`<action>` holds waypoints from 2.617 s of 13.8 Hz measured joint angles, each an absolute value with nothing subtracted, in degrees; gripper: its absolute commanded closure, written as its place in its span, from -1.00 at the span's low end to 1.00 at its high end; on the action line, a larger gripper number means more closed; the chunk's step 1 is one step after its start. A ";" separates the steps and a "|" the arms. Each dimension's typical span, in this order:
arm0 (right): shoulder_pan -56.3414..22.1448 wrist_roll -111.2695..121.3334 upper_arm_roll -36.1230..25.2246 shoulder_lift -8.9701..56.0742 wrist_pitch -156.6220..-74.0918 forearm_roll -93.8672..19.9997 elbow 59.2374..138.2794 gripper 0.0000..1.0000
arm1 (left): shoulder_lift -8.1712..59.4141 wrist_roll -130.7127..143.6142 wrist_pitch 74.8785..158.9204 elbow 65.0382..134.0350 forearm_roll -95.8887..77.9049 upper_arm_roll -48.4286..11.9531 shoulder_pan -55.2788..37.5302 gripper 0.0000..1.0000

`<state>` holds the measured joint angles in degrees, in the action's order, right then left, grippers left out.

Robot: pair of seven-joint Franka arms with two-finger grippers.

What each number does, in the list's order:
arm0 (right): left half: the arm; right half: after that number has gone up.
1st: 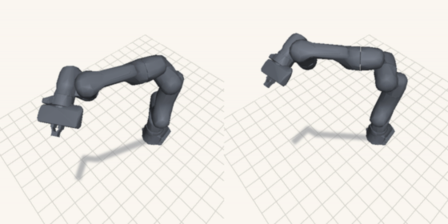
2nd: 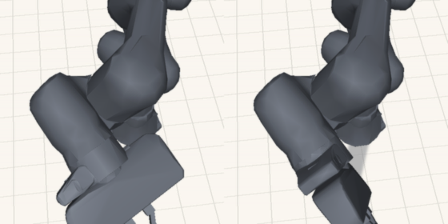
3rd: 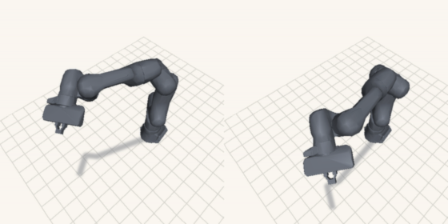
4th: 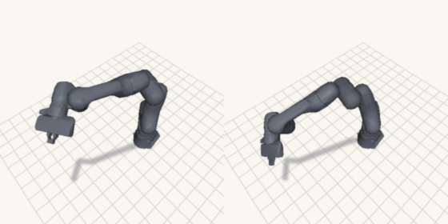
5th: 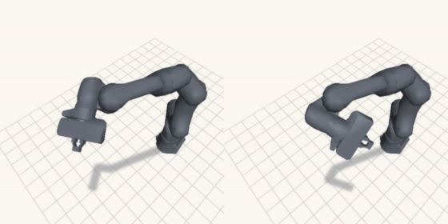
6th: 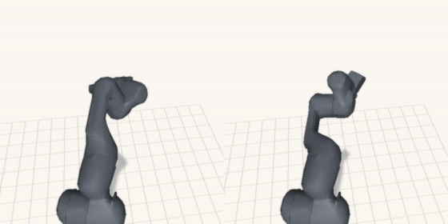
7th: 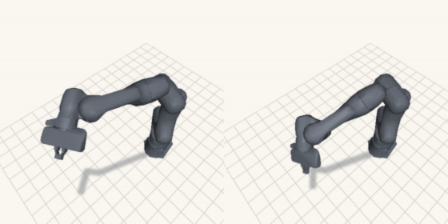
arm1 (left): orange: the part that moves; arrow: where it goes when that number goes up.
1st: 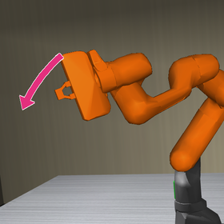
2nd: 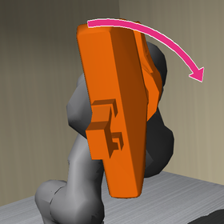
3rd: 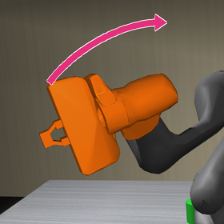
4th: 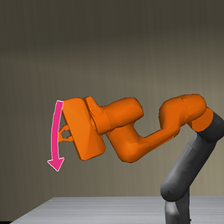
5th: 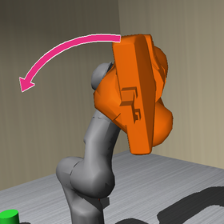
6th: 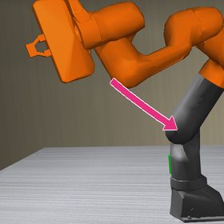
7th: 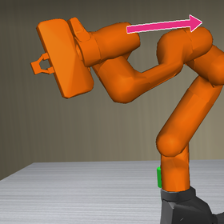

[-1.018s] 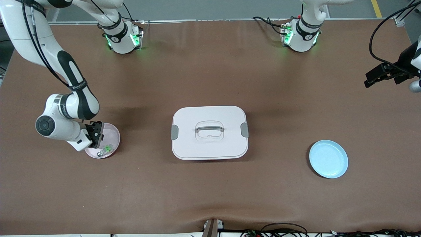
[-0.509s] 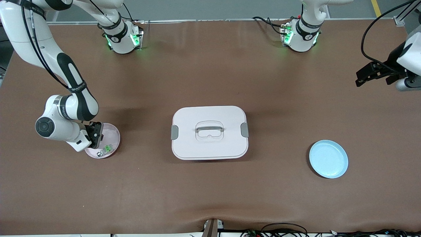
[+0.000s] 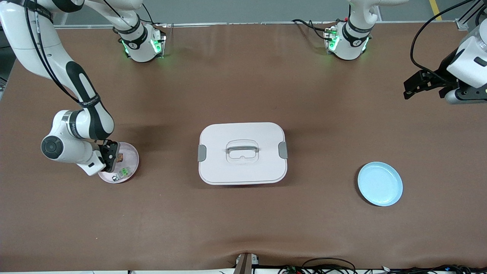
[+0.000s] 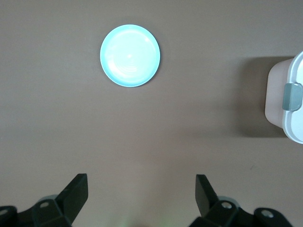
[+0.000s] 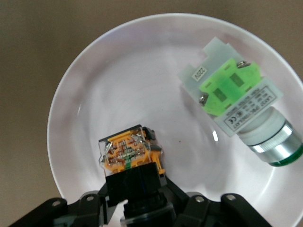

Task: Transfer orange switch to right arm and place
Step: 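Lower the orange switch onto the pink plate with the right gripper, then open the right gripper and release the switch on the plate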

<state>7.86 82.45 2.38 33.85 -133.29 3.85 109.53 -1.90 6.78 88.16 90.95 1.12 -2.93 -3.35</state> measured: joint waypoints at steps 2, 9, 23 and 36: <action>7.86 81.87 2.45 33.86 -132.87 3.84 109.51 -1.00 | -1.91 6.78 88.16 90.95 1.12 -2.93 -3.35 -1.00; 7.82 79.96 2.95 33.85 -127.85 3.84 107.34 -1.00 | -1.93 6.78 87.58 90.95 1.12 -2.93 -3.25 -1.00; 1.73 45.46 3.77 23.51 -108.56 3.87 98.05 -1.00 | -1.98 6.78 88.37 90.44 1.12 -2.94 -3.34 -1.00; 2.68 3.11 2.92 16.66 -95.07 3.44 84.37 -1.00 | -1.65 6.78 88.38 89.41 1.12 -3.30 -3.47 -1.00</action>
